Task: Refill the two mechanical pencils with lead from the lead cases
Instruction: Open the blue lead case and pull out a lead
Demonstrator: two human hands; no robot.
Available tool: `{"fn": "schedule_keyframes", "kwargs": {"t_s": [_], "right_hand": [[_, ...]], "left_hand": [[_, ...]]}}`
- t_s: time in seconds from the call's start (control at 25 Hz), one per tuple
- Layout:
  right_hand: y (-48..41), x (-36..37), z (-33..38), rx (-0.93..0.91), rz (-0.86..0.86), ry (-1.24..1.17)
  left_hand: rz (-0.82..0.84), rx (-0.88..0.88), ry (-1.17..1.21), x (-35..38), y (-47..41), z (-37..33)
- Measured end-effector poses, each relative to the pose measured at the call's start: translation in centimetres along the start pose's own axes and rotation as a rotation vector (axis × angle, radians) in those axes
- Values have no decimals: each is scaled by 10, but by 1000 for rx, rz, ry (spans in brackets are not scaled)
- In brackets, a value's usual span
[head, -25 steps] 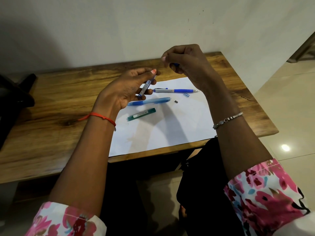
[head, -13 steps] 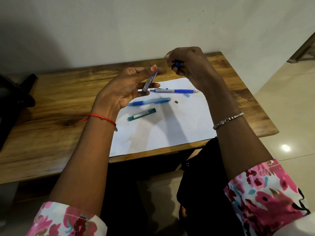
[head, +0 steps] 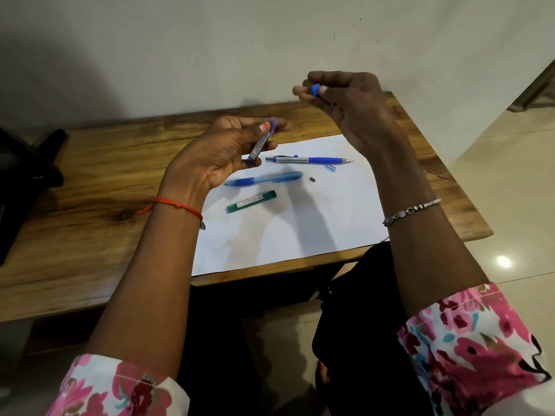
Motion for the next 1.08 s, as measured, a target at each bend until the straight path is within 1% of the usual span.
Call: {"fn": "schedule_keyframes", "kwargs": {"t_s": [0.12, 0.32, 0.48, 0.6, 0.92, 1.08], "right_hand": [[3, 6, 5, -30, 49, -95], [8, 18, 3, 10, 148, -92], [12, 23, -1, 42, 193, 28], [11, 21, 1, 3, 179, 174], [13, 29, -4, -22, 237, 324], [13, 30, -3, -42, 235, 367]], "left_hand": [[3, 3, -21, 0, 0, 0], [-27, -17, 25, -2, -3, 3], [-42, -14, 51, -5, -5, 4], [-53, -15, 70, -7, -6, 5], [-54, -14, 66, -5, -7, 7], [-56, -23, 49, -7, -7, 9]]}}
Point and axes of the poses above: each hand's wrist, its own y-axis away from the middle knuckle, its own x-axis out of the palm, z = x × y, the point moved 10 cm from there along -y, towards the middle knuckle, and after that the axes turned 1 degree about y, right-handed, at the moved point
